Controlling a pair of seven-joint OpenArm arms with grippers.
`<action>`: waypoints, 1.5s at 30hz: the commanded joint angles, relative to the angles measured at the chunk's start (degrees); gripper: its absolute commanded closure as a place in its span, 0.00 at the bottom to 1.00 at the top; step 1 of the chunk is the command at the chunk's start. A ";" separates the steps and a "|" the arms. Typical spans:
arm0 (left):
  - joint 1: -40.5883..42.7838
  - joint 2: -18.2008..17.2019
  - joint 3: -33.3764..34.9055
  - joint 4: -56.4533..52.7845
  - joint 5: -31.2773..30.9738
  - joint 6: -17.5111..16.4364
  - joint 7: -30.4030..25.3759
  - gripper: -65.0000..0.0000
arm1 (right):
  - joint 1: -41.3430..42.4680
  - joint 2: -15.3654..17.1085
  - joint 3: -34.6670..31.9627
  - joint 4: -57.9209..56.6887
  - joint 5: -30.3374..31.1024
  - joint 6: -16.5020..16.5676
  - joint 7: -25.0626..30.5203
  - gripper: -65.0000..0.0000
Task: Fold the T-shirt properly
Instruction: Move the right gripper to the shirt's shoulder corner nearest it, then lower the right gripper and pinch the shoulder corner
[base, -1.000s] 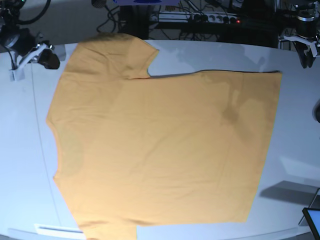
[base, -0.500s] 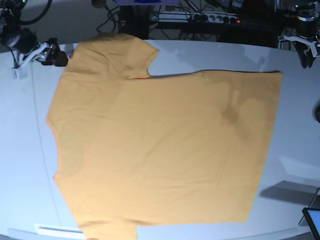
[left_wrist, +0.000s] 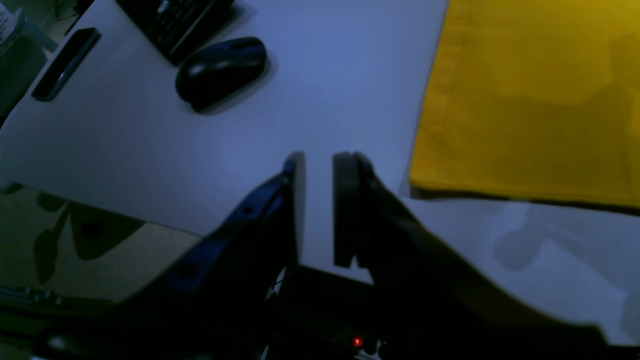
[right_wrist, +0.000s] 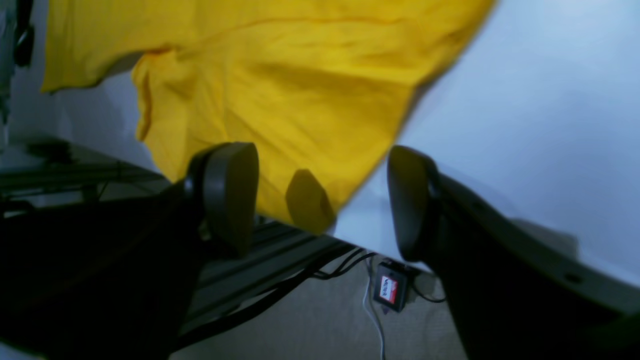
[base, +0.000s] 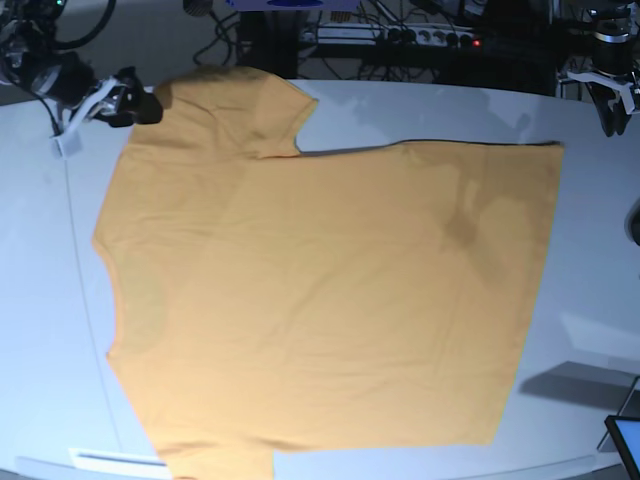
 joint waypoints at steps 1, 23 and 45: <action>0.39 -0.77 -0.36 0.88 -0.70 0.20 -1.49 0.86 | 0.55 0.70 -0.46 0.76 1.42 0.72 0.80 0.39; 0.39 -0.85 -0.71 -0.27 -0.79 0.20 -1.85 0.86 | 4.16 3.51 5.26 -4.26 1.06 0.54 0.54 0.39; 0.48 -0.85 -0.80 -0.36 -0.70 0.20 -1.85 0.86 | 6.09 2.63 -3.27 -10.32 1.06 0.54 0.80 0.40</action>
